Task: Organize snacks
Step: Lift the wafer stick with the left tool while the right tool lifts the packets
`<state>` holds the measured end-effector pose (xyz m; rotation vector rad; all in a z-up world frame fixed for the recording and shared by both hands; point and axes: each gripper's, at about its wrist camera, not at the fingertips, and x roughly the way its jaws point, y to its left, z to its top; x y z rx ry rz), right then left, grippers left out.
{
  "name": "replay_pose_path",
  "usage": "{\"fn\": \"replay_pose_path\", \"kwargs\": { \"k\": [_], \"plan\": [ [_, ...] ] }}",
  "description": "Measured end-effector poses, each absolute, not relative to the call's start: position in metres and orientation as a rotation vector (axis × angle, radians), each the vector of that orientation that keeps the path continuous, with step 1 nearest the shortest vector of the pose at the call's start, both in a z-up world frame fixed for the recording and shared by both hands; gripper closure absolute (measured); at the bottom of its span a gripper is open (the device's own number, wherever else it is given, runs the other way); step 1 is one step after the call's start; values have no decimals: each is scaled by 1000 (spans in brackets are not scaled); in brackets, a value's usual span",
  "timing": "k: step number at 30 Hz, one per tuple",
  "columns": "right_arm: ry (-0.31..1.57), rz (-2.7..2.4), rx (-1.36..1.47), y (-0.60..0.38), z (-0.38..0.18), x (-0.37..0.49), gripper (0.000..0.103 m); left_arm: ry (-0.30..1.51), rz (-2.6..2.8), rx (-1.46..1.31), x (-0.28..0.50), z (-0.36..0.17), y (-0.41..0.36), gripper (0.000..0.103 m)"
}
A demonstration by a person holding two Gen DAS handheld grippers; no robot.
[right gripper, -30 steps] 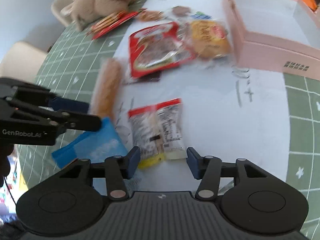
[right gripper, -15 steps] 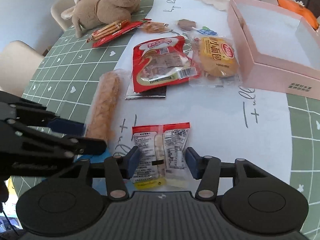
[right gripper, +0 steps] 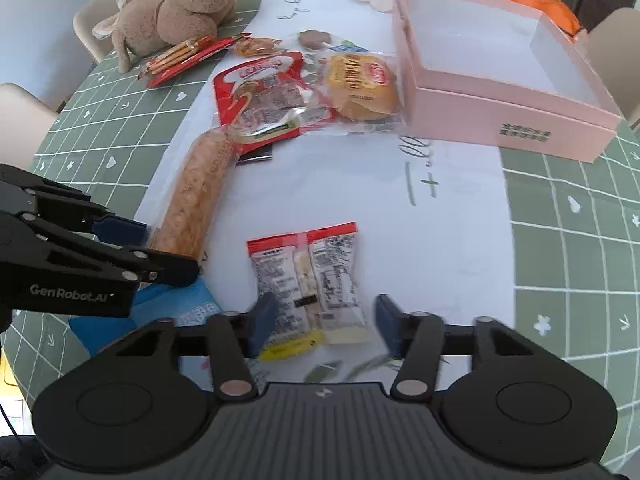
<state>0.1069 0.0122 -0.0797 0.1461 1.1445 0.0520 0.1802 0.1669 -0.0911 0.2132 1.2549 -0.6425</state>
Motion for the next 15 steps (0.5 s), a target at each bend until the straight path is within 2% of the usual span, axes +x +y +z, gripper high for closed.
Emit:
{"fn": "replay_pose_path", "kwargs": {
  "k": [2, 4, 7, 9, 11, 15],
  "plan": [
    [1145, 48, 160, 19, -85, 114, 27, 1250, -634, 214, 186, -91, 167, 58],
    [1142, 36, 156, 25, -87, 119, 20, 1238, -638, 222, 189, -91, 167, 64],
    [1162, 20, 138, 28, -87, 122, 20, 1220, -651, 233, 188, -90, 165, 63],
    [1166, 5, 122, 26, -87, 119, 27, 1210, -670, 226, 186, -91, 164, 66],
    [1169, 14, 75, 23, -84, 116, 45, 1226, -670, 189, 181, -92, 161, 67],
    [1185, 47, 52, 2, -84, 113, 48, 1244, -700, 188, 159, -92, 132, 68]
  ]
}}
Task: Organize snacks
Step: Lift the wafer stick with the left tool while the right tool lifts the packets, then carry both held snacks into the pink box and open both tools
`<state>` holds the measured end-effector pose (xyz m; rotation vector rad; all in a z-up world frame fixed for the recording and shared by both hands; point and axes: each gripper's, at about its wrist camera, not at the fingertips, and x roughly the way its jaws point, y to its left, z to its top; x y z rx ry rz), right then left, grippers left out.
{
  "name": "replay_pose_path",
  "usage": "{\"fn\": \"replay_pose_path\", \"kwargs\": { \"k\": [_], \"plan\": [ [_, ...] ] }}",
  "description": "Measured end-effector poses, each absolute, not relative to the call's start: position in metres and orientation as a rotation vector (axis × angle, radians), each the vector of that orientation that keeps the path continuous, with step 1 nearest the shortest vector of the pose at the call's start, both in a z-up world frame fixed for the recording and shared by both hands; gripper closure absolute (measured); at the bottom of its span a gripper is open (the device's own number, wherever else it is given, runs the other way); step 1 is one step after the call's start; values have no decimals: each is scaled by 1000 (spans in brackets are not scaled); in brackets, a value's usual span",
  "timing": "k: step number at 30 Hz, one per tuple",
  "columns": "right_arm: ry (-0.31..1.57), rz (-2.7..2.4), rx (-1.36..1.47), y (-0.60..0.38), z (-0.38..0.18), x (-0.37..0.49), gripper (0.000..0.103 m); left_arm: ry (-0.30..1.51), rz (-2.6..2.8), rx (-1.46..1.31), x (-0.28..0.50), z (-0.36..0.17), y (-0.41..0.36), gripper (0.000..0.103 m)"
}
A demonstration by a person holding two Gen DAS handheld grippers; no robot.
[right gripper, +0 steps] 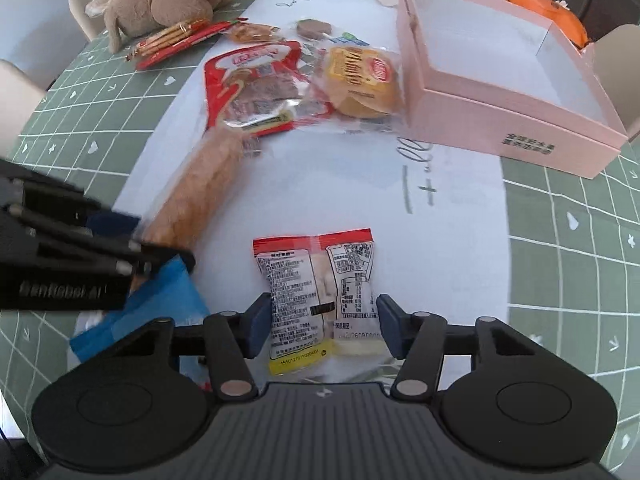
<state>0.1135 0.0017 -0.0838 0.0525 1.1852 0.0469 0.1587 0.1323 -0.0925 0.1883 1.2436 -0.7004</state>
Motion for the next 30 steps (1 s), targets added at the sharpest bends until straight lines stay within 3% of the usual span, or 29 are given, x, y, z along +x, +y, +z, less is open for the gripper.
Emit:
{"fn": "replay_pose_path", "kwargs": {
  "k": [11, 18, 23, 30],
  "plan": [
    [1146, 96, 8, -83, -86, 87, 47, 1222, -613, 339, 124, -94, 50, 67],
    [1114, 85, 79, -92, -85, 79, 45, 1254, -633, 361, 128, -95, 42, 59],
    [1122, 44, 117, -92, -84, 77, 50, 1247, -661, 392, 127, -95, 43, 66],
    [1119, -50, 158, -88, -79, 68, 51, 1264, -745, 329, 139, -94, 58, 66]
  ]
}}
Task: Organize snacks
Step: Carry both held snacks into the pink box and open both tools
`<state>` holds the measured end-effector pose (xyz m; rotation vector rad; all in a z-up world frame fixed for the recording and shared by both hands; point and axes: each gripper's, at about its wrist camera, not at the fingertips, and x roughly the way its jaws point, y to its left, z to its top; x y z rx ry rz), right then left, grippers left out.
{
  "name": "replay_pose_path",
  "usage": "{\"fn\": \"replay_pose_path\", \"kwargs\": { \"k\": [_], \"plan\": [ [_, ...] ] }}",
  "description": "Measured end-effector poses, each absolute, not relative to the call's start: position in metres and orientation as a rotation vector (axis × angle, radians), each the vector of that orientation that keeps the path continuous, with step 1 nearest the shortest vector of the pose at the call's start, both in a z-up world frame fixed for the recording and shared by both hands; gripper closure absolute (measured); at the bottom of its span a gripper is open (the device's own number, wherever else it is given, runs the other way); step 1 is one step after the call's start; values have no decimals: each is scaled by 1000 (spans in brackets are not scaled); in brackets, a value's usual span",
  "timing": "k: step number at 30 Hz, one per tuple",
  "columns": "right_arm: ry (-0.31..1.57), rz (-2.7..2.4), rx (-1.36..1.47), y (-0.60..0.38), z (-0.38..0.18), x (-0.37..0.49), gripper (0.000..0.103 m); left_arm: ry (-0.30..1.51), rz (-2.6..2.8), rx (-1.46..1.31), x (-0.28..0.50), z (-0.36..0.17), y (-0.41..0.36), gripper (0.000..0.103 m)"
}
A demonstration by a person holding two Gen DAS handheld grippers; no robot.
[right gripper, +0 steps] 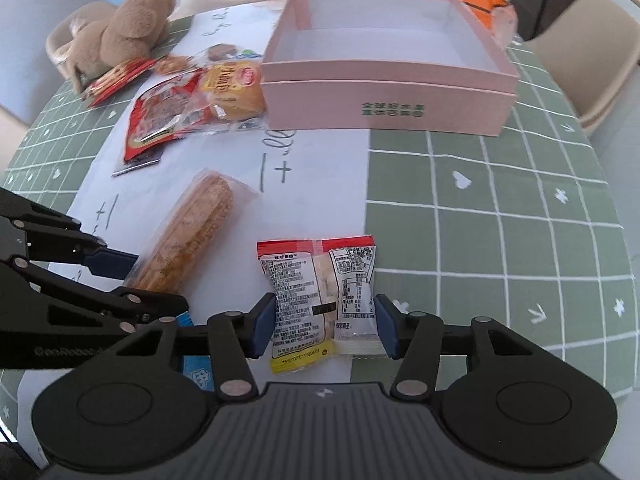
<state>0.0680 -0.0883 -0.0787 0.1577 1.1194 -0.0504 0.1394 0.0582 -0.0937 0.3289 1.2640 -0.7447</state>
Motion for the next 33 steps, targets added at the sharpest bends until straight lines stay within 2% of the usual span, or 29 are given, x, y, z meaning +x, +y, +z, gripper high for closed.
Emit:
{"fn": "replay_pose_path", "kwargs": {
  "k": [5, 12, 22, 26, 33],
  "plan": [
    [1122, -138, 157, -85, -75, 65, 51, 1218, -785, 269, 141, -93, 74, 68],
    [1055, -300, 319, -92, -54, 57, 51, 1159, -979, 235, 172, -75, 73, 69],
    [951, -471, 367, -108, -24, 51, 51, 908, -1055, 183, 257, 26, 0, 68],
    [900, -468, 408, -129, -28, 75, 51, 975, -984, 222, 306, 6, -43, 68],
    [707, -386, 388, -165, -5, 140, 48, 903, -886, 328, 313, -6, -21, 68]
  ]
}}
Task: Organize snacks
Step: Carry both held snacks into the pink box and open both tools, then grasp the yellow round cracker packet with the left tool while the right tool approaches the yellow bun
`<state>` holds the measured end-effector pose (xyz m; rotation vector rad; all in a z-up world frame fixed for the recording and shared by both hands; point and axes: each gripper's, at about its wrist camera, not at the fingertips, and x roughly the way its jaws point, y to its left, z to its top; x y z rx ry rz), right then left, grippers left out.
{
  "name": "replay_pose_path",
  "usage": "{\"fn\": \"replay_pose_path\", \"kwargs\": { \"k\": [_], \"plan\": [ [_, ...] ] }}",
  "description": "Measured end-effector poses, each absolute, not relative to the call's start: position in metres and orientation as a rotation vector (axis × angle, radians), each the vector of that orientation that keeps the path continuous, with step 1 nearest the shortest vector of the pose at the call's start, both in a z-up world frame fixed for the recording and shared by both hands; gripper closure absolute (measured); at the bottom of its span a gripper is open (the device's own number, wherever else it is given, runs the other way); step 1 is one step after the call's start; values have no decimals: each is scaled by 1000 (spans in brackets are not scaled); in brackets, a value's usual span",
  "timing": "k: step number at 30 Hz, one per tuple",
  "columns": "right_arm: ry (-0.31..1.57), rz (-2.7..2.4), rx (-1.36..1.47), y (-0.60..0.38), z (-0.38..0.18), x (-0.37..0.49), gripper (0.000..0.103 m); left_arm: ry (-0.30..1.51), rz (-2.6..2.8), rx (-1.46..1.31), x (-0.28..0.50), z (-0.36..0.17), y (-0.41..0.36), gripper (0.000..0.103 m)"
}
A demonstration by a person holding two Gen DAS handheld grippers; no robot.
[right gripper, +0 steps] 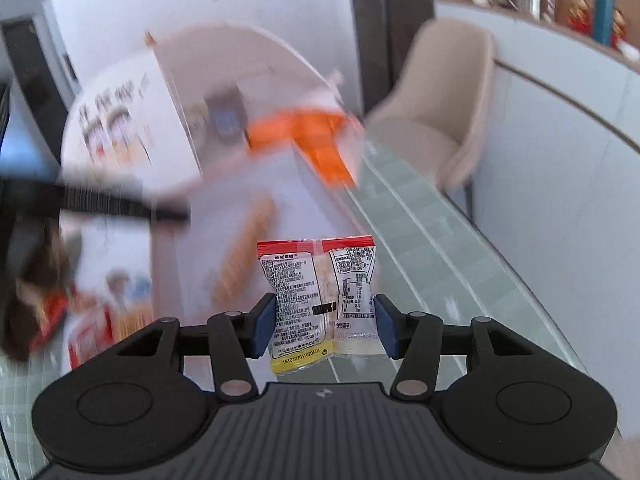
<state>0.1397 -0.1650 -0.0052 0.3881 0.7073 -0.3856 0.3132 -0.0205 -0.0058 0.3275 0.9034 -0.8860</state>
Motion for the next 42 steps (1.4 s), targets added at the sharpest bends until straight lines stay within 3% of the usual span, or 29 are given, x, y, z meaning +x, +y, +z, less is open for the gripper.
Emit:
{"fn": "replay_pose_path", "kwargs": {
  "k": [2, 6, 10, 13, 18, 21, 24, 34, 36, 39, 41, 42],
  "plan": [
    [716, -353, 369, -171, -7, 173, 23, 899, -842, 357, 319, -8, -8, 68],
    [773, -506, 221, -167, -32, 225, 25, 971, -888, 293, 338, -21, 25, 68],
    [898, -670, 140, -159, -63, 241, 42, 1009, -963, 270, 354, -32, 51, 68],
    [932, -755, 118, -140, -68, 232, 42, 1035, -1007, 296, 357, -44, 67, 68],
    [975, -766, 144, -98, -65, 210, 40, 1016, -1025, 420, 351, -66, 81, 67],
    [944, -720, 352, -92, -44, 176, 36, 1008, -1022, 443, 348, -69, 87, 67],
    [903, -637, 452, -78, -30, 134, 17, 1009, -1006, 474, 339, -66, 87, 66],
    [999, -618, 497, -12, -93, 56, 17, 1055, -1079, 625, 309, -71, 110, 60],
    [987, -660, 482, 5, -93, 57, 18, 1053, -1070, 643, 304, -74, 119, 62],
    [977, -643, 518, 26, -89, 82, 36, 1049, -1056, 636, 305, -75, 135, 66],
    [985, -596, 559, 42, -85, 99, 56, 1066, -1102, 604, 309, -73, 144, 66],
    [991, -574, 586, 46, -83, 105, 58, 1069, -1127, 589, 313, -71, 147, 66]
  ]
}}
